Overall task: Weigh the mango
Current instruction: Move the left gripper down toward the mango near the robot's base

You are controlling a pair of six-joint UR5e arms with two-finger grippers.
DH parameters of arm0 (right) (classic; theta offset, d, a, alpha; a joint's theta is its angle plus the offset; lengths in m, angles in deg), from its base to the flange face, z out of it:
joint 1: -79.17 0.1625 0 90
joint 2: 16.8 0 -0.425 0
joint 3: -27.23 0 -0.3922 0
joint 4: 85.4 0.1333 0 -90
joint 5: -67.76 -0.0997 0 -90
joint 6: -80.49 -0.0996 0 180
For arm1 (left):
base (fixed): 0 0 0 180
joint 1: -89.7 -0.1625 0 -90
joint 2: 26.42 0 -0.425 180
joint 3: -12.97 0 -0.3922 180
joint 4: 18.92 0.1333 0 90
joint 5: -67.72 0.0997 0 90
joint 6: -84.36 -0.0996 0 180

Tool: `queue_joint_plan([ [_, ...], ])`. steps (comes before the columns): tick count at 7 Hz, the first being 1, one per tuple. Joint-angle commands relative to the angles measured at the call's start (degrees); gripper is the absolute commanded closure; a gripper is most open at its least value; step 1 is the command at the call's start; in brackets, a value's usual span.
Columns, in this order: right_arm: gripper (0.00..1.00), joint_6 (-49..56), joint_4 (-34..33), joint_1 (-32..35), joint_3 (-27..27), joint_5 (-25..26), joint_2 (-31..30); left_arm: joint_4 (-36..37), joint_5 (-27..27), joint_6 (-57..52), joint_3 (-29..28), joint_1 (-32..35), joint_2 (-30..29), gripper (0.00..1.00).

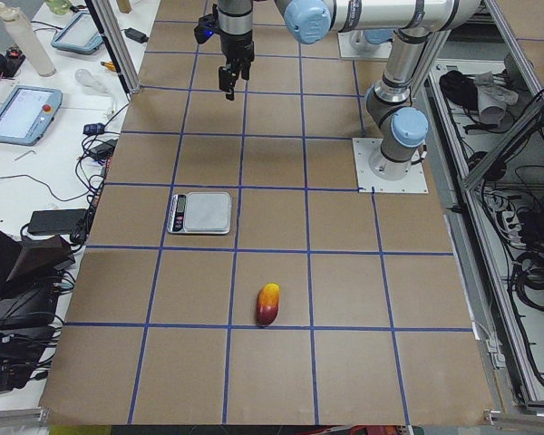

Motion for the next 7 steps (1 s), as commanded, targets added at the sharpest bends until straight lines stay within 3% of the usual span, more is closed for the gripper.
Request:
queue_joint_plan([
  [1,0.00,0.0,0.0,-0.1,0.0,0.0,-0.1,0.3,-0.1,-27.1,0.0,-14.1,-2.3,0.00],
  [3,0.00,0.0,0.0,0.0,0.0,0.0,0.0,0.4,0.4,-45.0,-0.1,-21.0,-5.8,0.00],
  [5,0.00,0.0,0.0,0.0,0.0,0.0,0.0,8.7,6.6,-67.0,-0.2,-25.0,-11.7,0.00],
  [7,0.00,0.0,0.0,-0.1,0.0,0.0,-0.1,16.2,6.2,-83.1,-0.3,-29.3,-17.6,0.00],
])
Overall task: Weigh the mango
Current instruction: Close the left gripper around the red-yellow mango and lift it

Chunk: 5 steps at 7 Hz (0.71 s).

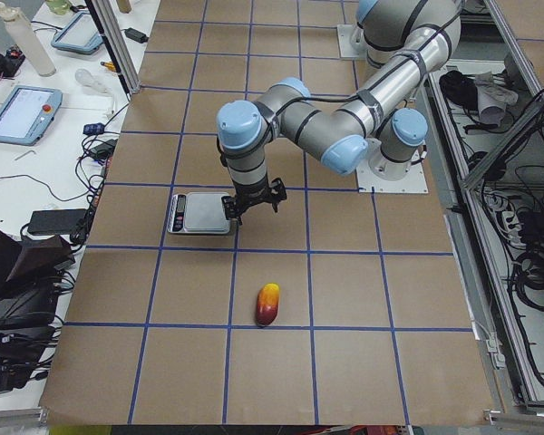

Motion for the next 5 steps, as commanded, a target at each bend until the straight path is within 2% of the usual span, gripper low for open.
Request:
queue_joint_plan([
  [1,0.00,0.0,0.0,0.1,0.0,0.0,0.0,8.3,0.1,-15.8,0.0,-3.6,-6.4,0.00],
  [3,0.00,0.0,0.0,0.0,0.0,0.0,0.0,15.8,-2.8,-23.6,0.0,-6.6,-12.1,0.00],
  [5,0.00,0.0,0.0,0.1,0.0,0.0,0.0,15.9,-4.2,-28.8,0.2,-9.0,-16.5,0.00],
])
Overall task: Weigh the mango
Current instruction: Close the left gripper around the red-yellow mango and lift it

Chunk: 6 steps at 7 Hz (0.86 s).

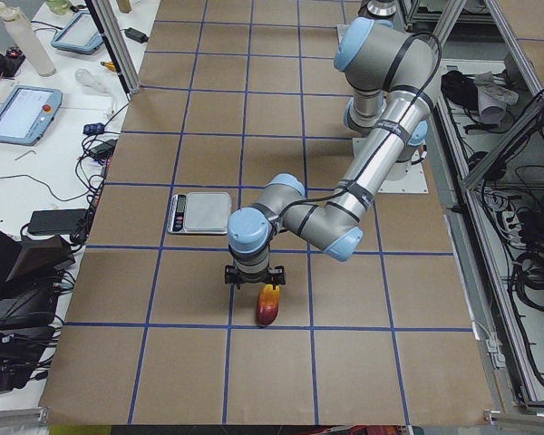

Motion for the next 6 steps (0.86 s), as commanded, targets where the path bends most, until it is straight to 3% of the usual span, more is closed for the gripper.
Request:
queue_joint_plan([
  [1,0.00,0.0,0.0,0.0,0.0,0.0,0.0,0.7,-1.6,-3.6,0.3,-1.6,-3.6,0.00],
  [6,0.00,0.0,0.0,0.0,0.0,0.0,0.0,6.1,-1.5,-7.3,2.9,-3.2,-8.8,0.00],
])
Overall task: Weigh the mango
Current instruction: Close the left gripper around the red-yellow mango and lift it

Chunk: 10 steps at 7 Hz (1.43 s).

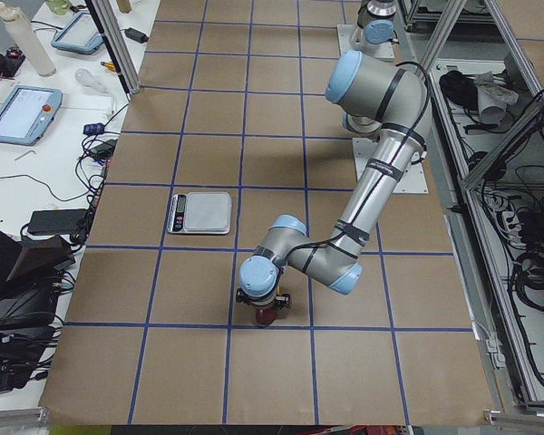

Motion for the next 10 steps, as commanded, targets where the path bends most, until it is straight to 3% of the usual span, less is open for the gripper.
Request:
queue_joint_plan([
  [1,0.00,0.0,0.0,0.0,0.0,0.0,0.0,1.7,0.3,-0.1,1.6,-0.3,-1.1,0.00],
  [2,0.00,0.0,0.0,0.0,0.0,0.0,0.0,1.7,0.1,-0.1,1.6,-0.4,-1.4,0.00],
  [3,0.00,0.0,0.0,0.0,0.0,0.0,0.0,1.7,-0.2,-0.2,1.6,-0.4,-1.4,0.09],
  [5,0.00,0.0,0.0,0.0,0.0,0.0,0.0,5.2,-0.3,-0.2,1.8,-0.4,-1.4,0.77],
  [6,0.00,0.0,0.0,0.0,0.0,-0.1,0.0,5.5,-0.2,-0.2,1.7,-0.4,-1.4,1.00],
  [10,0.00,0.0,0.0,0.0,0.0,0.0,0.0,5.4,-0.3,4.6,-0.5,1.7,3.3,1.00],
])
